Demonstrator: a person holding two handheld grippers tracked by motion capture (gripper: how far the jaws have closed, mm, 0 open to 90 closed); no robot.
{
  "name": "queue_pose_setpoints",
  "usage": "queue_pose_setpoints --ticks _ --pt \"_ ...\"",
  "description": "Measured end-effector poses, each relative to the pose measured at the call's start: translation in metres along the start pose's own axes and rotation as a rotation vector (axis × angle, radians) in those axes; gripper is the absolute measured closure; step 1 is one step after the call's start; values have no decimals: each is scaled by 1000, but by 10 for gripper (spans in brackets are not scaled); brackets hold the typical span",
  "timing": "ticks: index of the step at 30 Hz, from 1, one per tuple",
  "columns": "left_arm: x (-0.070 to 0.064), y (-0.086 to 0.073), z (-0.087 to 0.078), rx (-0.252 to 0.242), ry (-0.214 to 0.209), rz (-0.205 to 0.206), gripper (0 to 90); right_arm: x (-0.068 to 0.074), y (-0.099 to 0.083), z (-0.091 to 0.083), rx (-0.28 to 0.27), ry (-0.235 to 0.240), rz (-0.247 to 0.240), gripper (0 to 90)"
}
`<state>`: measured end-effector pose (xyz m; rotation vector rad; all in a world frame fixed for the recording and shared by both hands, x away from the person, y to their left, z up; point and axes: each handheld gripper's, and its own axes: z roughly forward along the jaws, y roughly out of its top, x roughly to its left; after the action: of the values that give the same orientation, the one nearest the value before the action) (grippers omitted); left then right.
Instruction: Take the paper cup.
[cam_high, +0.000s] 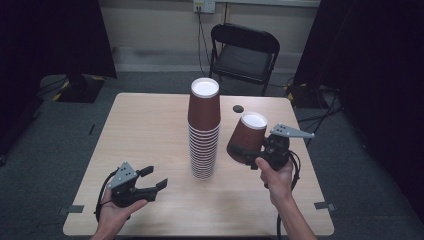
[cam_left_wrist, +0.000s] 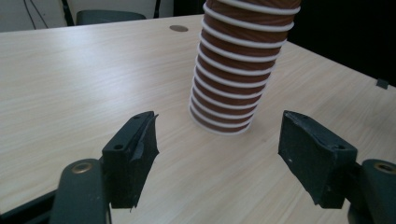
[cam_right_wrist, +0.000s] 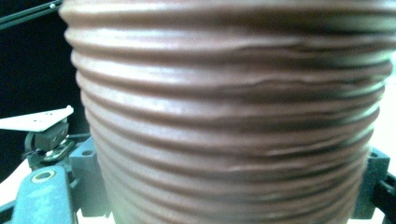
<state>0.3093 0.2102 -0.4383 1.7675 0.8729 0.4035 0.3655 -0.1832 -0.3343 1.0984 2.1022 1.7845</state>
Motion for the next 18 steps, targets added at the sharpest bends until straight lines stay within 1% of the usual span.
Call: queue_pose_setpoints --ticks 1,2,3,4,7,8,9,10,11,12,13,16,18 --pt "-2 2 2 14 3 15 266 0 -3 1 3 -2 1 136" --pt "-4 4 5 20 -8 20 256 1 -6 1 6 3 5 135" --pt "-5 6 7 18 -19 15 255 1 -8 2 5 5 13 136" --pt "-6 8 10 19 -21 14 255 2 -11 2 7 4 12 135" --pt "-12 15 17 12 -41 29 245 3 -16 4 12 9 22 136" --pt "-14 17 19 11 -49 46 246 4 -18 5 13 8 23 135" --pt "-15 19 21 21 -57 72 249 5 -20 5 15 12 25 135" --pt "-17 20 22 27 -62 77 253 6 -22 6 16 17 26 135" --pt "-19 21 24 22 -73 67 259 7 -24 7 13 21 27 135" --pt "-20 22 26 21 -88 67 260 8 -26 7 8 28 32 135" --pt "-21 23 28 23 -118 69 261 9 -28 8 3 38 40 136" --pt "-27 28 34 13 -165 68 260 13 -35 14 13 51 47 136" --pt "-31 31 35 -7 -173 79 248 15 -38 18 12 67 60 136"
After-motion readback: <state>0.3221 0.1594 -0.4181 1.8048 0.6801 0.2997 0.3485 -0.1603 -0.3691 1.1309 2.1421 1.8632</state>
